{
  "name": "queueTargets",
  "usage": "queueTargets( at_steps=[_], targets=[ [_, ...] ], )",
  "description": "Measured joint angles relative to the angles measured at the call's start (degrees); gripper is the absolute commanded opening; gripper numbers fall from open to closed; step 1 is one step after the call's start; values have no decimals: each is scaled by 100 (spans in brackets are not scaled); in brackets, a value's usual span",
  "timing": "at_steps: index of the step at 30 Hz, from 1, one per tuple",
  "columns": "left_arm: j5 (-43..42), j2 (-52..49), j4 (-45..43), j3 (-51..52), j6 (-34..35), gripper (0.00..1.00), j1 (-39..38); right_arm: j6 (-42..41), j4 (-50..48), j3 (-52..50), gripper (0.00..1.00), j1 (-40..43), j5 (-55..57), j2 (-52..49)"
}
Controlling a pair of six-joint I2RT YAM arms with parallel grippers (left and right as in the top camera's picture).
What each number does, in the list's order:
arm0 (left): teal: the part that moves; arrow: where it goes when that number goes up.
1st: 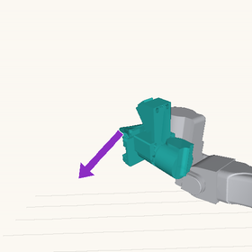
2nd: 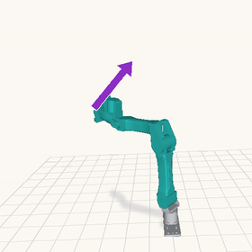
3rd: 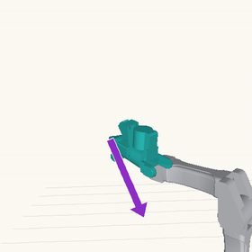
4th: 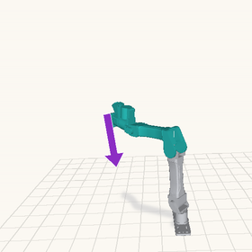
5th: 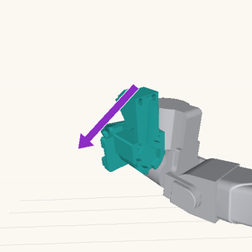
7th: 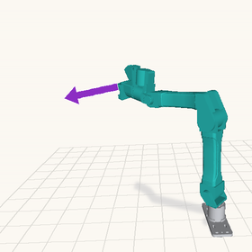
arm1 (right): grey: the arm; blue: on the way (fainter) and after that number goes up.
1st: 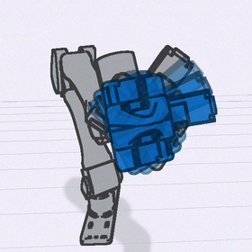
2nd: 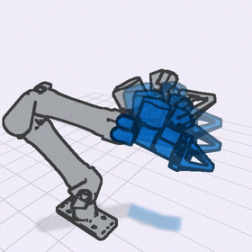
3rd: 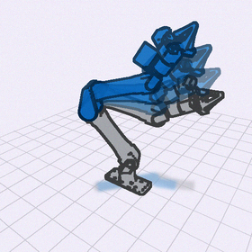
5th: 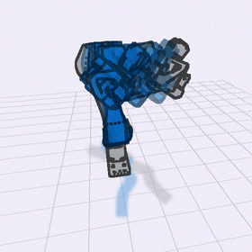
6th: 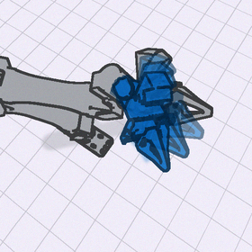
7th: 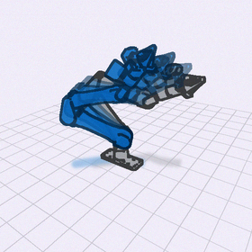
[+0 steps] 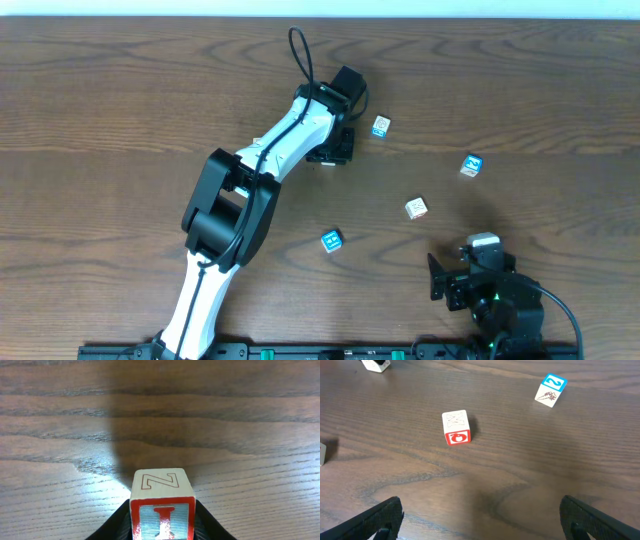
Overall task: Spell out Ai2
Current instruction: 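Carry the I block right and lower it onto the table, then open the left gripper and move it to the red A block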
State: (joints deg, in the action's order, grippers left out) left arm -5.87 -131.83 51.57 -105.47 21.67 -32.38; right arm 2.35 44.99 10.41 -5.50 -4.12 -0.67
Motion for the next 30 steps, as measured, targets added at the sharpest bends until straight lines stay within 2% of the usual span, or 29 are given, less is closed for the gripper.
queueTargets(
  at_steps=[5, 12, 24, 30],
  targets=[
    [0, 0, 50, 2, 125, 43, 0, 0, 0, 0, 99, 0, 0, 0],
    [-2, 0, 26, 2, 238, 59, 2, 0, 0, 0, 99, 0, 0, 0],
    [28, 0, -264, -122, 33, 58, 136, 0, 0, 0, 99, 0, 0, 0],
    [343, 0, -278, -669, -212, 70, 302, 0, 0, 0, 100, 0, 0, 0]
  ],
)
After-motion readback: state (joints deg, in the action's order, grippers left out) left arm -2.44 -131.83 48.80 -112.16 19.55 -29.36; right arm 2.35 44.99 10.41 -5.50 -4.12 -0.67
